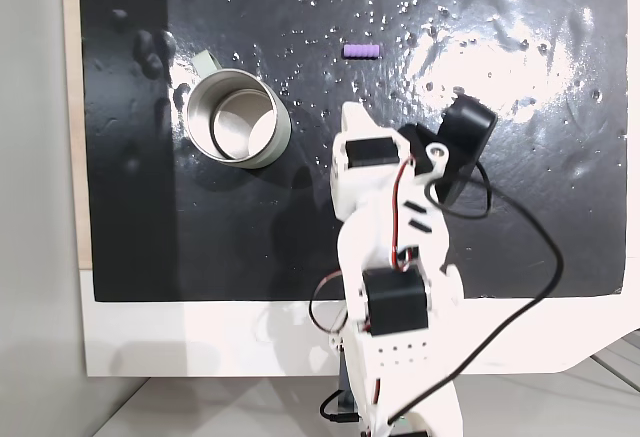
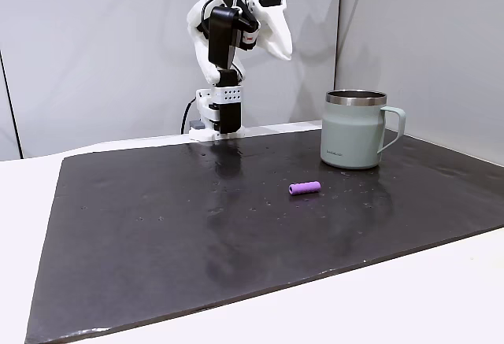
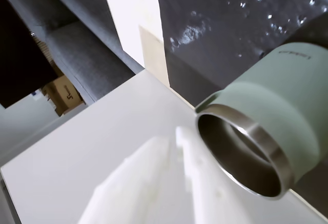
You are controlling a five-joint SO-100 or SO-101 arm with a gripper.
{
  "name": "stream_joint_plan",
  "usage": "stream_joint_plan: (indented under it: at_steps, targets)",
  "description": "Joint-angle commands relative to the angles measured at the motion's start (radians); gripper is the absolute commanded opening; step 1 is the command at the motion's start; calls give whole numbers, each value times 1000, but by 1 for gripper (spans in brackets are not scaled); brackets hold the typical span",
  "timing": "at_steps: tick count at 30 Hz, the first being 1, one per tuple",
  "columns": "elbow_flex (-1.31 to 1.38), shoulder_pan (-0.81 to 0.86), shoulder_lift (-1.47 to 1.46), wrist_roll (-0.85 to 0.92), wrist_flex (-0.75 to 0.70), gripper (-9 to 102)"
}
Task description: Grasp a pengrip and put it in the cup.
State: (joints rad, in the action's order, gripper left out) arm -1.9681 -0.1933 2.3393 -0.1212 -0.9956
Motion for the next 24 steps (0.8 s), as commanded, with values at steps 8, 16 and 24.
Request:
stream_joint_plan:
  at_steps: [8, 16, 24]
  targets:
    - [664, 97, -552, -130, -337, 4]
    - [1157, 140, -974, -118, -666, 17]
    - [1293, 143, -1173, -75, -690, 22]
